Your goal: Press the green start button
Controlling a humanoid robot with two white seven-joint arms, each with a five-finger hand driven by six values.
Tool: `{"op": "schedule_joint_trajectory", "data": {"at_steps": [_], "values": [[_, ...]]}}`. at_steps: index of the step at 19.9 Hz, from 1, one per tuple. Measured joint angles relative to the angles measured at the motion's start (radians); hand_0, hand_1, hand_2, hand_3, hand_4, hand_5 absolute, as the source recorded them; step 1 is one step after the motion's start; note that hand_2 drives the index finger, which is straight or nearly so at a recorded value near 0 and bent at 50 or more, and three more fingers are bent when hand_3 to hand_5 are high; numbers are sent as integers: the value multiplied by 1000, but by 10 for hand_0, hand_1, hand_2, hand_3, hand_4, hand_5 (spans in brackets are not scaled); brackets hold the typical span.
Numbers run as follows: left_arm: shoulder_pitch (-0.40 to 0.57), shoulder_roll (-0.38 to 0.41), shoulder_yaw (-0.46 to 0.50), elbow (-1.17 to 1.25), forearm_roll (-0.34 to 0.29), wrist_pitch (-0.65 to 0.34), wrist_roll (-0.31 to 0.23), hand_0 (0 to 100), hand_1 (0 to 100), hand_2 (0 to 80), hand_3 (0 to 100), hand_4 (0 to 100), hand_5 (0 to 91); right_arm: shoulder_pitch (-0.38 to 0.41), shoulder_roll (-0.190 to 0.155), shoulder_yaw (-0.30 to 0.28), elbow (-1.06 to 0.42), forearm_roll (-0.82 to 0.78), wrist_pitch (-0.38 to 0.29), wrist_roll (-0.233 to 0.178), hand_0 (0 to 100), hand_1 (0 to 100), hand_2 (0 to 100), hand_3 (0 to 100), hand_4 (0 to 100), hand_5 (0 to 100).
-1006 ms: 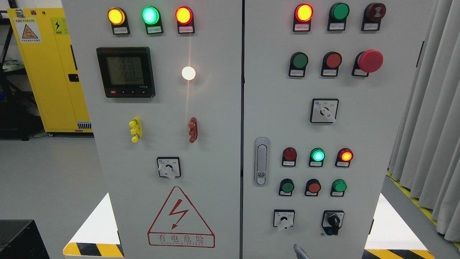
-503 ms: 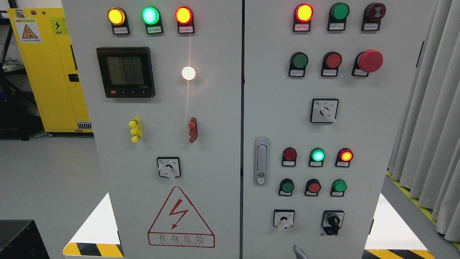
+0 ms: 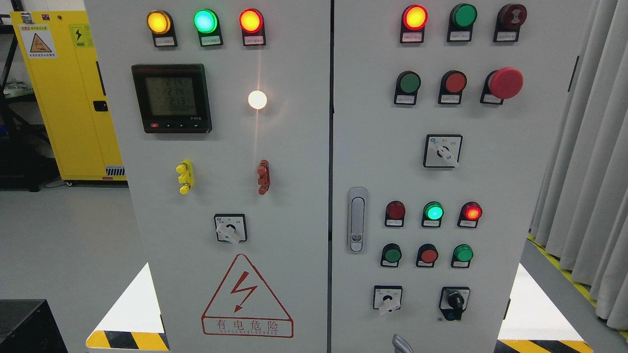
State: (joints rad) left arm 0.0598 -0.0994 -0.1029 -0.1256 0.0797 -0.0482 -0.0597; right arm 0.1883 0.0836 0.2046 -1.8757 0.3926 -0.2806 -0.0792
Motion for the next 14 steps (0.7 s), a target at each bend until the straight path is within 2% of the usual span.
{"op": "schedule_joint_trajectory", "data": {"at_steps": [1,4,10,14], "values": [[0,0,0,0,0,0,0,120,556,0,0,0,0,-2,0,-7,-1,24,0,-5,405,817,0,702,829,823],[0,0,0,0,0,0,0,120,556,0,0,0,0,-7,-2,-34,-2,114,-6,-29,413,854,0,926,1000,1000],[0,0,0,0,0,0,-2,120,556,0,0,0,0,-26,-5,-103,-10,388,-29,-68,512,927,0,985,1000,1000],[0,0,0,0,0,0,-5,120,556,0,0,0,0,-52,-7,-133,-15,516,-29,-71,517,934,0,991,1000,1000]]}}
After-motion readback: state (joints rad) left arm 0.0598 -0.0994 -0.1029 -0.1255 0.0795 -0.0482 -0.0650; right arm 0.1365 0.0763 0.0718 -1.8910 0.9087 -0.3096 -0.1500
